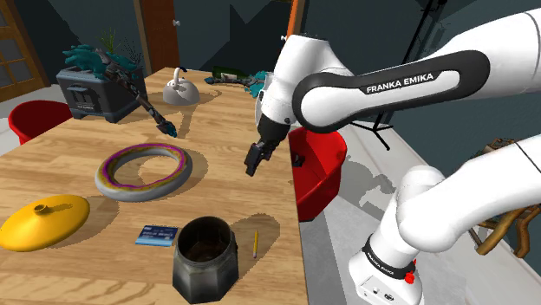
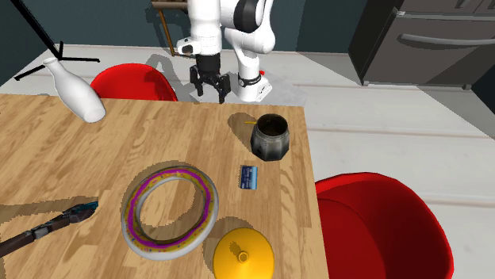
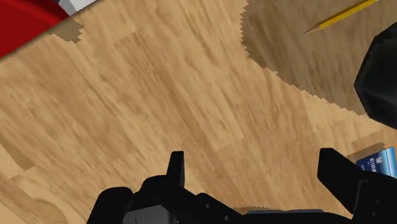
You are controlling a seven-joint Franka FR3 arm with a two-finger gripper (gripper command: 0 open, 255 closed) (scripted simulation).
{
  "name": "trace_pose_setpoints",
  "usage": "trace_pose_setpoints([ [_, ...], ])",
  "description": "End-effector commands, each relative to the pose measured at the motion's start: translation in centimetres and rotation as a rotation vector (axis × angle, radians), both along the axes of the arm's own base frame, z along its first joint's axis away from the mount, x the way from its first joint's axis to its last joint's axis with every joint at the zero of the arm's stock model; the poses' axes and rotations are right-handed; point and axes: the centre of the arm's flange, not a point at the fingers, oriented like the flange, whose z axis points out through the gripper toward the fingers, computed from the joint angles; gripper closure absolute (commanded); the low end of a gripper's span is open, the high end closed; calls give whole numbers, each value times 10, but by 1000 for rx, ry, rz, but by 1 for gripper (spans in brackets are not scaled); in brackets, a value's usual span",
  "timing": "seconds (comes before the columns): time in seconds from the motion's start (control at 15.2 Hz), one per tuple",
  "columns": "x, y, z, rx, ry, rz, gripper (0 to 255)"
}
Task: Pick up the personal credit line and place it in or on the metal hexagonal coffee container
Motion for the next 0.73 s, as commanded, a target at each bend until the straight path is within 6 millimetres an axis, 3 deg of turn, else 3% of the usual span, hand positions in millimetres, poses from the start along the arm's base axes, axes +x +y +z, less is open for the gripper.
trace_pose_setpoints([
  [0.0,7,20,-12,13,-37,41,0],
  [0.66,32,120,-65,71,-199,243,0],
])
